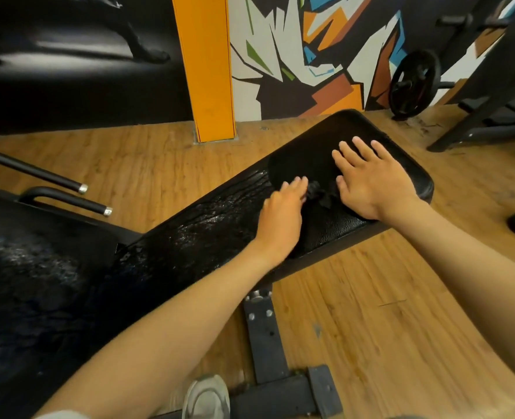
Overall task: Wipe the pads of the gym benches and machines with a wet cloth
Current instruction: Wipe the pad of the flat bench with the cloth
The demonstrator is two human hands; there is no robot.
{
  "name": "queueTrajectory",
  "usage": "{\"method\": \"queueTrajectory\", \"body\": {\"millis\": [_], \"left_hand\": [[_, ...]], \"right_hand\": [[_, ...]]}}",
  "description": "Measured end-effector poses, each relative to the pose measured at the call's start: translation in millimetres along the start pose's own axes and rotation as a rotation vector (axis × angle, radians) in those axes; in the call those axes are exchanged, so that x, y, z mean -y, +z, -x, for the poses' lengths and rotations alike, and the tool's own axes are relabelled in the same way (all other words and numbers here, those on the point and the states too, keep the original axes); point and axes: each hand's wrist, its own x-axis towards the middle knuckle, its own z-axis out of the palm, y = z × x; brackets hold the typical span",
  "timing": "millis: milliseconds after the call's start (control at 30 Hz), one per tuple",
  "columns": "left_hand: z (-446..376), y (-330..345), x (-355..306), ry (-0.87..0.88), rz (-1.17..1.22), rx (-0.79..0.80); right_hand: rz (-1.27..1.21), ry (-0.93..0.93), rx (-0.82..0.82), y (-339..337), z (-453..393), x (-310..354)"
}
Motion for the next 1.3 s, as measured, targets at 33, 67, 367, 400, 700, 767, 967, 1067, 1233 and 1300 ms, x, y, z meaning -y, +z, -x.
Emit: {"method": "queueTrajectory", "body": {"millis": [33, 67, 367, 400, 700, 767, 967, 1067, 1233, 1300], "left_hand": [[-5.9, 2.5, 1.1, -0.039, -0.030, -0.041], [-3.8, 6.2, -0.1, -0.040, -0.076, -0.079], [18.0, 6.2, -6.2, 0.162, -0.024, -0.081], [-2.2, 8.6, -13.8, 0.126, -0.022, -0.095], [-19.1, 21.5, -41.0, 0.247, 0.037, -0.118], [27.7, 18.1, -36.7, 0.398, 0.066, -0.036], [-32.2, 18.6, -19.3, 0.214, 0.138, -0.006], [-62.7, 21.8, -20.9, 0.093, 0.102, -0.041], [1.3, 20.2, -20.1, 0.235, 0.057, -0.114], [9.4, 17.9, -7.9, 0.284, 0.073, -0.112]], "right_hand": [[-0.007, 0.005, 0.000, -0.5, 0.5, 0.4], [-0.012, 0.006, -0.002, -0.5, 0.9, 1.1], [-0.176, -0.068, -0.004, -8.7, 0.6, -2.0], [-0.216, -0.088, 0.010, -10.8, -1.7, -8.0], [-0.286, -0.116, -0.063, -2.3, 1.9, -47.4], [-0.269, -0.127, -0.052, -2.9, -0.5, -48.2], [-0.223, -0.122, -0.041, -3.5, -1.4, -47.1], [-0.189, -0.094, -0.037, -3.3, -0.8, -43.8], [-0.166, -0.004, -0.066, 1.6, -2.6, -27.6], [-0.132, 0.032, -0.114, 5.5, -3.7, -15.6]]}}
